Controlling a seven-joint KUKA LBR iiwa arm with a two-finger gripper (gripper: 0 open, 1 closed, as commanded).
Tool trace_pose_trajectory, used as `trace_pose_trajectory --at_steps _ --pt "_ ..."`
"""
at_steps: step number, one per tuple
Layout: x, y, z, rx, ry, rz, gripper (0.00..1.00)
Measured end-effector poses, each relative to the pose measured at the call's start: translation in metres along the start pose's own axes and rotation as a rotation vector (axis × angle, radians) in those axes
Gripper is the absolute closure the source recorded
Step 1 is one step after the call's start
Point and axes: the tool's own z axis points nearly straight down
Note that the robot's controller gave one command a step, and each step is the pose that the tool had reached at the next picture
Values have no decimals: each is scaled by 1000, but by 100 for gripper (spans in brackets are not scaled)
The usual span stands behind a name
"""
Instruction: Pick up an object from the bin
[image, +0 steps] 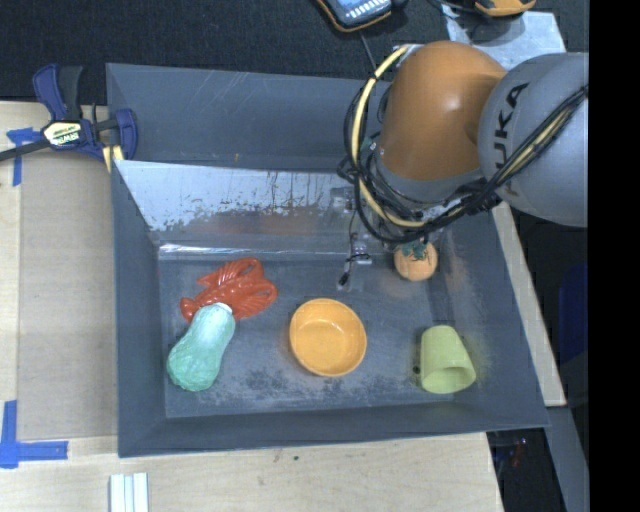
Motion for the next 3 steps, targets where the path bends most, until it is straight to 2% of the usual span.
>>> trace_pose_trajectory --at_steps 1,2,3 --pt "0 0 0 0 0 0 0" --pt "13 -2 62 1 0 -127 0" --pt "23 14 82 -1 -7 210 0"
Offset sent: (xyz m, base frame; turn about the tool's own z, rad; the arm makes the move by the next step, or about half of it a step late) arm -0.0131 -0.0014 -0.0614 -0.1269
